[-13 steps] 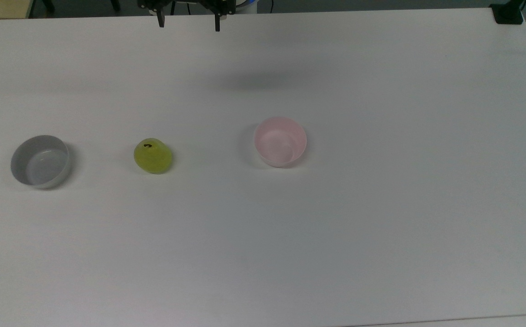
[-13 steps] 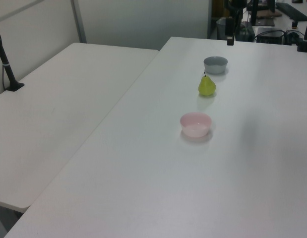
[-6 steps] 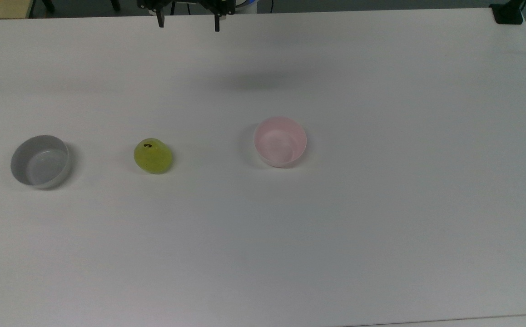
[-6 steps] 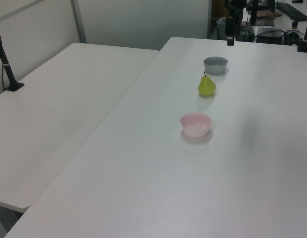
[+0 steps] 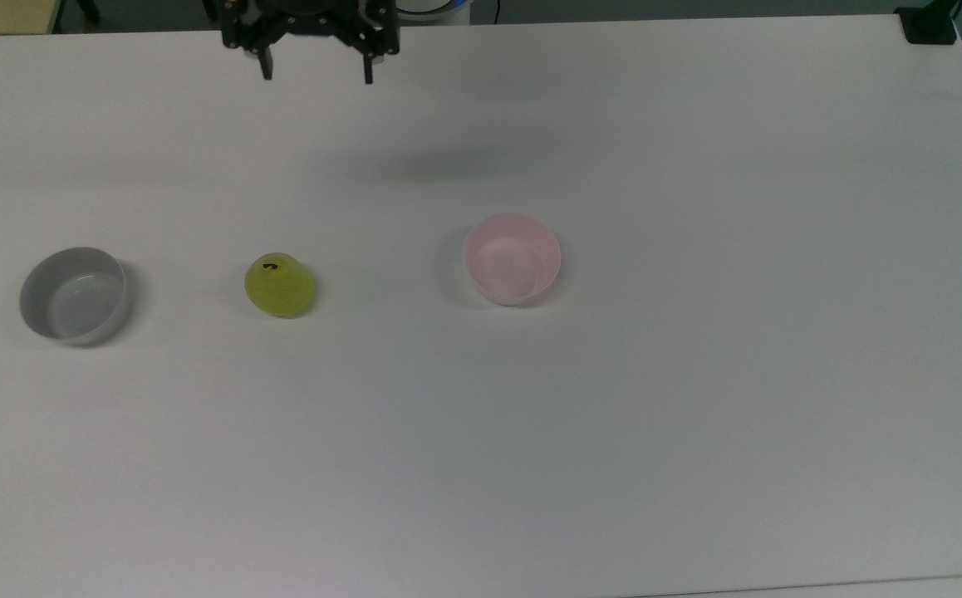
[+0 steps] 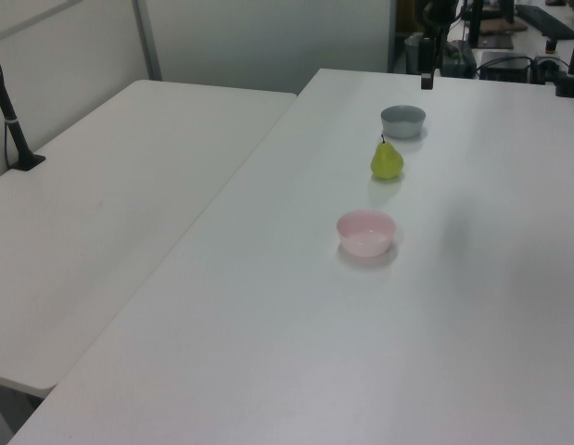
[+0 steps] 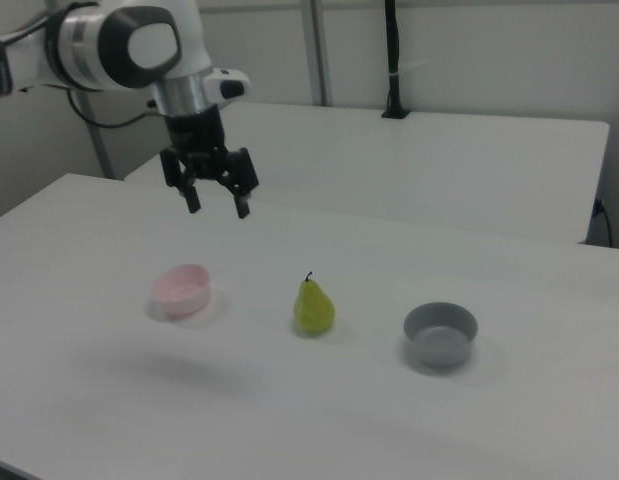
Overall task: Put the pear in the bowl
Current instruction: 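Move the open gripper down over the green pear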
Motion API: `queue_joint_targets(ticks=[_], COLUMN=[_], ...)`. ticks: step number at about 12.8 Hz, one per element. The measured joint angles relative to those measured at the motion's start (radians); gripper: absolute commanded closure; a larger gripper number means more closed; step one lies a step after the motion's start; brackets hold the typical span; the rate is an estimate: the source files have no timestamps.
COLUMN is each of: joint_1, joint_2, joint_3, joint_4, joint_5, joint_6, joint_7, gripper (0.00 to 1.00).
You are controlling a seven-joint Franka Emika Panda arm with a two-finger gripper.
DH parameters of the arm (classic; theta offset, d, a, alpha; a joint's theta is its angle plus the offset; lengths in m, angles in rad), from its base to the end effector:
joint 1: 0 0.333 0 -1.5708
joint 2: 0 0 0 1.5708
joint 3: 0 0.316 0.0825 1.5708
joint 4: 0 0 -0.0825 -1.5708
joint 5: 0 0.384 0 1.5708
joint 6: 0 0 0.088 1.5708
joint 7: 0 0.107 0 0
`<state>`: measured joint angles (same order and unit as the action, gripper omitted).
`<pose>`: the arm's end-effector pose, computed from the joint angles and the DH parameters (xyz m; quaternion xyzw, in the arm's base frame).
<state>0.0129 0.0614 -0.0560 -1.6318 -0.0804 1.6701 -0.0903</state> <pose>0.5776 -0.0319 0.5697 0.9987 0.0281 -0.0142 0.0408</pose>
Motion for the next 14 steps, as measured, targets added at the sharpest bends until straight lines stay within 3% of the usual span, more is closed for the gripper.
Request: queue_joint_targets(ticks=[6,14], joint_1=[-0.078,-0.086], joint_2=[0.131,0.366], joint_3=[-0.002,-0.001], joint_4=[0.002,0.001], joint_5=[0.0,-0.036], joint_6=[0.166,0.378], joint_7=[-0.115,-0.13], gripper=[0.0,0.0])
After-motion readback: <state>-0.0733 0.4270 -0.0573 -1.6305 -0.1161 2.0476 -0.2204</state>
